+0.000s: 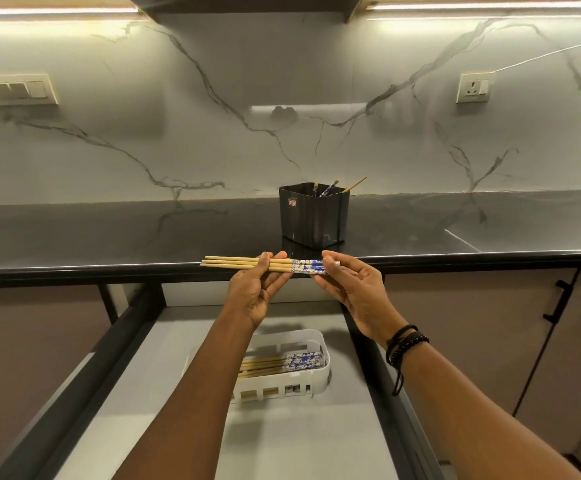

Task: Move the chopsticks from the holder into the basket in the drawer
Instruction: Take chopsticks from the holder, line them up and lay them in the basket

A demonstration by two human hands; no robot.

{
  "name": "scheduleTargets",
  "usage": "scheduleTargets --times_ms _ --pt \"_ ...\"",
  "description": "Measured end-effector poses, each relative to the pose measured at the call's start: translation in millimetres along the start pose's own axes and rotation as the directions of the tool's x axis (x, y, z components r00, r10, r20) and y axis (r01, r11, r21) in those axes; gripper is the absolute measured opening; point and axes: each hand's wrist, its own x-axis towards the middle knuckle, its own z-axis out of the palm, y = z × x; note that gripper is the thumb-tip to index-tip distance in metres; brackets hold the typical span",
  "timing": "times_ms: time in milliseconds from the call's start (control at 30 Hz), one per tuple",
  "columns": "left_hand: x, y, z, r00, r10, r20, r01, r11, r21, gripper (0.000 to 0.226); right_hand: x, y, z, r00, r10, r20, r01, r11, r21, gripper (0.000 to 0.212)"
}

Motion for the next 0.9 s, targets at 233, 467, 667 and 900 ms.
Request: scheduleTargets --times_ms 233,467,667,900 --pt "-3.2 3.1 -2.7 0.989 0.02 -0.146 -0.012 0.998 0.061 0.015 5.8 9.9 -7.9 0.993 0.049 -0.111 -0.061 0.992 -0.11 0.016" --pt "6.2 21.5 -35.2 0.725 0.45 -0.522 -0.105 0.82 0.562 0.054 7.3 5.0 -26.7 0.971 0.144 -0.192 -0.188 0.954 -0.235 0.01" --pt "16.4 16.1 -44.2 0.792 0.347 -0.503 0.019 0.809 0.588 0.04 3.7 19.8 -25.6 0.952 0.297 -0.08 -0.295 0.811 -0.505 0.009" --pt "16.8 -3.4 -41.2 0.879 0.29 -0.378 0.072 0.703 0.708 0.028 -1.9 65.0 -22.9 0.94 0.335 -0.067 -0.301 0.718 -0.628 0.011"
